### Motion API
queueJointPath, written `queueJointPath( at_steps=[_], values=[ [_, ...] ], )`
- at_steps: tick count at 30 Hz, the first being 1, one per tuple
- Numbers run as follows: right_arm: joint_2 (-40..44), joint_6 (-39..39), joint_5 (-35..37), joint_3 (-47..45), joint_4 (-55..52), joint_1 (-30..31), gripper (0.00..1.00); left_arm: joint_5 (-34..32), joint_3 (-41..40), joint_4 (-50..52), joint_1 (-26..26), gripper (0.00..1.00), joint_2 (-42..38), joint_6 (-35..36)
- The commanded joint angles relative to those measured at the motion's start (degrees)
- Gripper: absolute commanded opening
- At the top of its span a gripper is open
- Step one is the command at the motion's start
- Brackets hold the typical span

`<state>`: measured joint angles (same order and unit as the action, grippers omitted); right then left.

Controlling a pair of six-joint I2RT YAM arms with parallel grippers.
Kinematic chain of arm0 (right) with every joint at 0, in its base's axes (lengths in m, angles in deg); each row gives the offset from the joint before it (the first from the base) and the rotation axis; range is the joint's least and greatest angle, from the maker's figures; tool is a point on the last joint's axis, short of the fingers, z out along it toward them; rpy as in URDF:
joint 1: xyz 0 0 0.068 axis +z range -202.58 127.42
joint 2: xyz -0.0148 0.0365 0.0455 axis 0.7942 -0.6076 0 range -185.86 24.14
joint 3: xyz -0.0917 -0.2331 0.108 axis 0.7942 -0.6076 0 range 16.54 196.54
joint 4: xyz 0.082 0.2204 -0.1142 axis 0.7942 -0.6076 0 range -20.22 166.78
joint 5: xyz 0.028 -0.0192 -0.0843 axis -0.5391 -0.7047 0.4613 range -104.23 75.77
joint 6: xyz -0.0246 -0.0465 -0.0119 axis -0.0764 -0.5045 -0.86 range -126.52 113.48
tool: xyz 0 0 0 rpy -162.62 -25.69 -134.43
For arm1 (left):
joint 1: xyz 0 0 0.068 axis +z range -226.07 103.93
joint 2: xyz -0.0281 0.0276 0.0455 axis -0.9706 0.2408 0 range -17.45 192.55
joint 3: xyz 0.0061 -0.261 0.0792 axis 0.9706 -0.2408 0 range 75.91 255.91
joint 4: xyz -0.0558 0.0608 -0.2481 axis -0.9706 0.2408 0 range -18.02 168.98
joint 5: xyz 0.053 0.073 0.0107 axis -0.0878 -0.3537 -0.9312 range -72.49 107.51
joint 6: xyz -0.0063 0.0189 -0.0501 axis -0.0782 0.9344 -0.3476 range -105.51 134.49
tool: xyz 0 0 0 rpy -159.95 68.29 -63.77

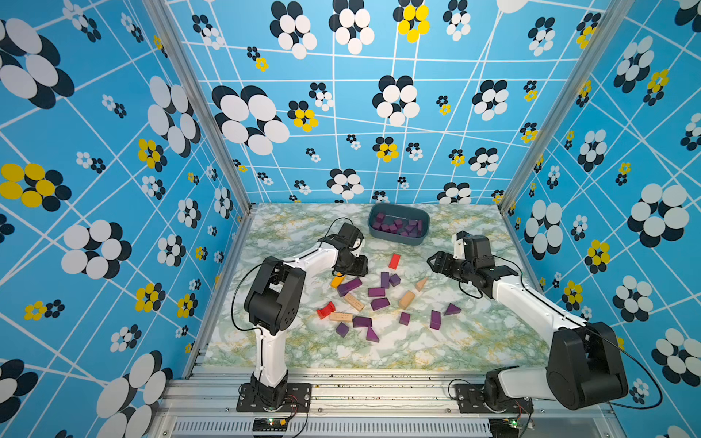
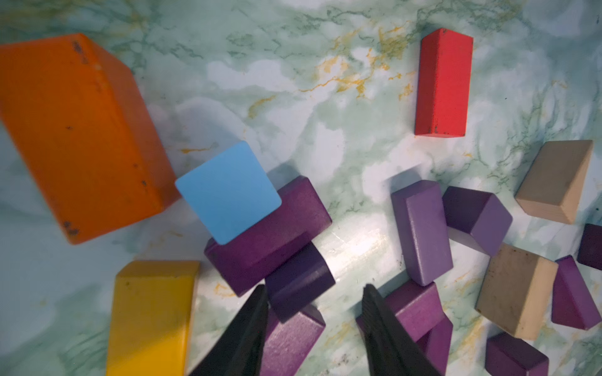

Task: Pick purple bricks into the storage bin
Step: Pick up the building block from the center of the board.

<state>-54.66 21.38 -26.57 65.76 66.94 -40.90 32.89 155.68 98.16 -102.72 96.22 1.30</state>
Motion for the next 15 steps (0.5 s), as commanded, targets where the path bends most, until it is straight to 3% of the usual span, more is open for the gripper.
queueJointPath(
  at_steps=[1, 15],
  values=[
    [1.34, -1.5, 0.71, 0.25, -1.6, -0.26, 0.75, -1.29, 2.55, 3.37, -0.47, 0.47, 2.2, 1.65],
    [1.07, -2.59, 2.67, 0.17, -2.98, -0.26, 0.75, -6.58, 5.02, 5.88, -2.62, 0.49, 4.59, 2.9]
  ],
)
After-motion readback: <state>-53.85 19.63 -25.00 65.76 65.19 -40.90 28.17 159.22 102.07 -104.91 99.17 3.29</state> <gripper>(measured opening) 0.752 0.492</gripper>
